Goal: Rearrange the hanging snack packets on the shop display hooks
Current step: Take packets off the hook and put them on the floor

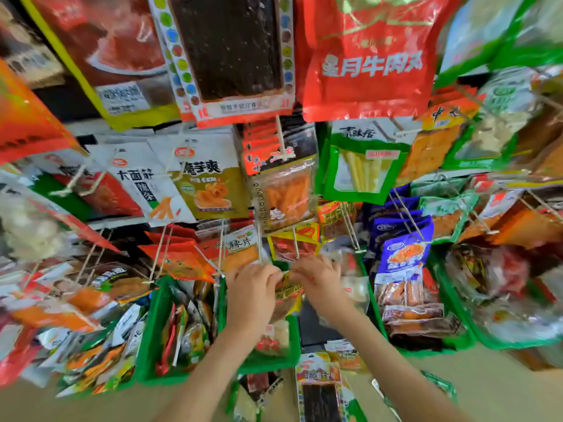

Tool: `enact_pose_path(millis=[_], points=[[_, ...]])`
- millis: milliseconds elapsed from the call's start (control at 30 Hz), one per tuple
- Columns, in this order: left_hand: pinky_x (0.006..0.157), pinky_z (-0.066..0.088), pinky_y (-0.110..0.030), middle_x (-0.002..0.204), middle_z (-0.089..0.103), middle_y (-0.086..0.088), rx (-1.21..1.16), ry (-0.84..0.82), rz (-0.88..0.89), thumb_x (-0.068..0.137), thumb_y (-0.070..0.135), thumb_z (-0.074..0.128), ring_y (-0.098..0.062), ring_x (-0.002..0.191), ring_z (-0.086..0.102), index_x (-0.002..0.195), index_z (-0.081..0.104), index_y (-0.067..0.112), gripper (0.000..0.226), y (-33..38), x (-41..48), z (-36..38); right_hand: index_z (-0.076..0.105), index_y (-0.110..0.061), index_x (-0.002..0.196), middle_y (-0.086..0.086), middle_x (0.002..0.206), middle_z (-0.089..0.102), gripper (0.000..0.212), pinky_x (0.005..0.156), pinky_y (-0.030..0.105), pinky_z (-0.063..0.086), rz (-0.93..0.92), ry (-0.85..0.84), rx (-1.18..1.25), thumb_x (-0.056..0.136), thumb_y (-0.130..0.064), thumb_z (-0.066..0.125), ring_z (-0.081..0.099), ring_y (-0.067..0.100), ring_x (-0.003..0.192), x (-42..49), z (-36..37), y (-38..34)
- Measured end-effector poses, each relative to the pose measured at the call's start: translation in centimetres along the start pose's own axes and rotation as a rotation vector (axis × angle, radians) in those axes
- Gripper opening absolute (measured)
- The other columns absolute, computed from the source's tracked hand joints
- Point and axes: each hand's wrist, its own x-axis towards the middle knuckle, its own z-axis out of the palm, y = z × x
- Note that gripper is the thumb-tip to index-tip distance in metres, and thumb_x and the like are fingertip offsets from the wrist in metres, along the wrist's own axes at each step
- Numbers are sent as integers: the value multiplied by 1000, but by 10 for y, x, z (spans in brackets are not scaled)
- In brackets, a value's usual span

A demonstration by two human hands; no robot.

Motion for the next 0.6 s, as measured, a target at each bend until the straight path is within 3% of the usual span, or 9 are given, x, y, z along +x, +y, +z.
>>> enact_pose_path(millis=[100, 233, 333, 400, 500, 600], points=[[71, 27, -34, 66, 64, 5, -60, -60, 40, 88, 21, 61, -22, 66, 59, 78, 70, 22, 13, 19, -3, 69, 69, -17, 77, -2, 89, 61, 9, 83, 28, 23, 168, 141, -19, 78, -26, 68, 42, 15, 91, -15, -8, 67], [68, 26, -32, 59, 60, 5, -103, -102, 33, 85, 19, 65, -22, 60, 56, 72, 69, 21, 13, 48, 9, 152, 66, -25, 76, -2, 89, 60, 7, 78, 43, 43, 371, 253, 112, 73, -28, 72, 54, 23, 88, -17, -14, 142], [61, 21, -30, 58, 62, 3, -126, -116, 39, 79, 14, 72, -24, 58, 58, 71, 71, 20, 10, 59, 24, 202, 65, -23, 77, 1, 80, 62, 12, 69, 22, 44, 450, 240, 240, 79, -12, 69, 57, 9, 75, -7, -22, 179], [65, 20, -32, 63, 66, 0, -171, -119, -1, 82, 13, 66, -26, 63, 60, 75, 72, 19, 11, 58, 33, 231, 64, -22, 74, -3, 72, 62, 14, 62, 14, 42, 478, 233, 232, 78, -9, 68, 56, 4, 68, 5, -24, 201], [78, 34, -38, 79, 70, -4, -215, -188, -58, 91, 16, 56, -29, 81, 62, 88, 72, 18, 16, 52, 52, 259, 63, -17, 75, -1, 70, 62, 9, 65, 25, 44, 508, 259, 242, 78, -10, 67, 57, 16, 70, 25, -23, 225], [86, 36, -38, 87, 71, -4, -246, -180, -119, 94, 18, 52, -27, 87, 60, 95, 72, 19, 20, 52, 72, 269, 62, -18, 78, -8, 67, 58, 9, 57, 11, 38, 478, 278, 239, 81, -10, 64, 52, 7, 63, 45, -22, 236]])
